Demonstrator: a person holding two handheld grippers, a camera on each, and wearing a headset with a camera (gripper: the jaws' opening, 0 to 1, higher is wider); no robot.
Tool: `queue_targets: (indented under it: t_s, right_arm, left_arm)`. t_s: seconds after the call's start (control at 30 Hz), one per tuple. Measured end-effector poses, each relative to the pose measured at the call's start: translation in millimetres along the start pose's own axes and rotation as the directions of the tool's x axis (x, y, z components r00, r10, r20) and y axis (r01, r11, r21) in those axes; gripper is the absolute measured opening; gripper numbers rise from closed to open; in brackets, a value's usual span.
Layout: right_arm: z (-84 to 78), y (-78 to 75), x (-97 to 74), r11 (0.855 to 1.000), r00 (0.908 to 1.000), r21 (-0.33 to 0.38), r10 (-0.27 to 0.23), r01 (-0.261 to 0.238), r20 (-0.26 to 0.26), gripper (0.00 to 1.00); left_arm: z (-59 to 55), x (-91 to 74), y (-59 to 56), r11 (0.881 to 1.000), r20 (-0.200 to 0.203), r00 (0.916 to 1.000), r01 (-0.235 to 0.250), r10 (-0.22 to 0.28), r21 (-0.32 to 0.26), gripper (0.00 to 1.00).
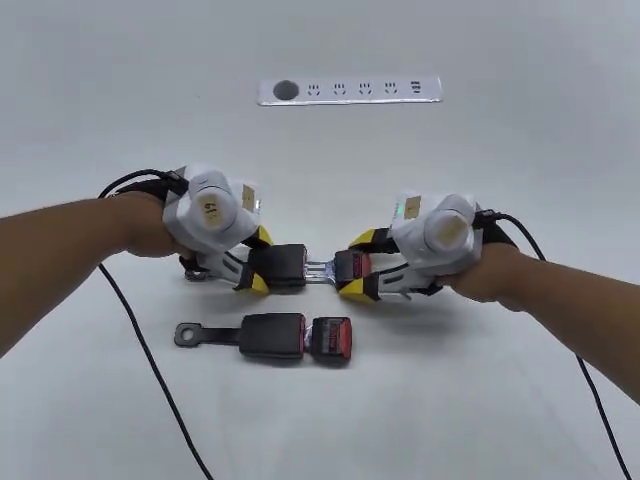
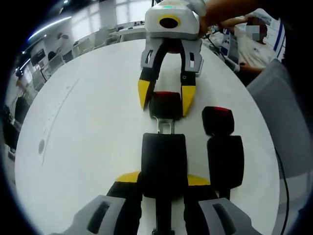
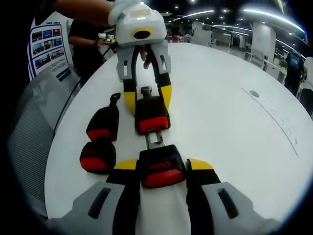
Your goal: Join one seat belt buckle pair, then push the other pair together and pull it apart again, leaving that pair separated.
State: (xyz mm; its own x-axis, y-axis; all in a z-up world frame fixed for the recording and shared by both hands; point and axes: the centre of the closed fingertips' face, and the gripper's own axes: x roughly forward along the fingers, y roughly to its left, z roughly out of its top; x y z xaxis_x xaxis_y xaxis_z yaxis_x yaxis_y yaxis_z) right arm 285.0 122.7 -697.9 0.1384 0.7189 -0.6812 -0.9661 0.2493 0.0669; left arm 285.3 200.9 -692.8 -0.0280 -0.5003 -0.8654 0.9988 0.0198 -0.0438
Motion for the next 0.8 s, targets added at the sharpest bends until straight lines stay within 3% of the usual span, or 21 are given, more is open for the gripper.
queue_targets:
  t_s: [0.13,0.3,0.8]
  right_arm:
    - [9.5,3.7,10.6,1.000,1.0000,0.013,-0.007,0.007,0.006,0.35]
    - [11.9,2.0,8.4,1.000,1.0000,0.003,0.001,-0.001,0.006,0.35]
    - [21.2,3.0,14.6,1.000,0.9998,0.009,0.011,-0.011,-0.017,0.35]
  left_arm:
    - [-0.9,0.7,-0.3,1.000,-0.008,0.9999,0.007,-0.007,0.014,0.33]
    - [0.3,0.7,-0.3,1.000,0.007,1.0000,0.006,-0.006,0.002,0.33]
    - [0.3,2.7,0.6,1.000,-0.032,0.9995,0.008,-0.008,0.021,0.33]
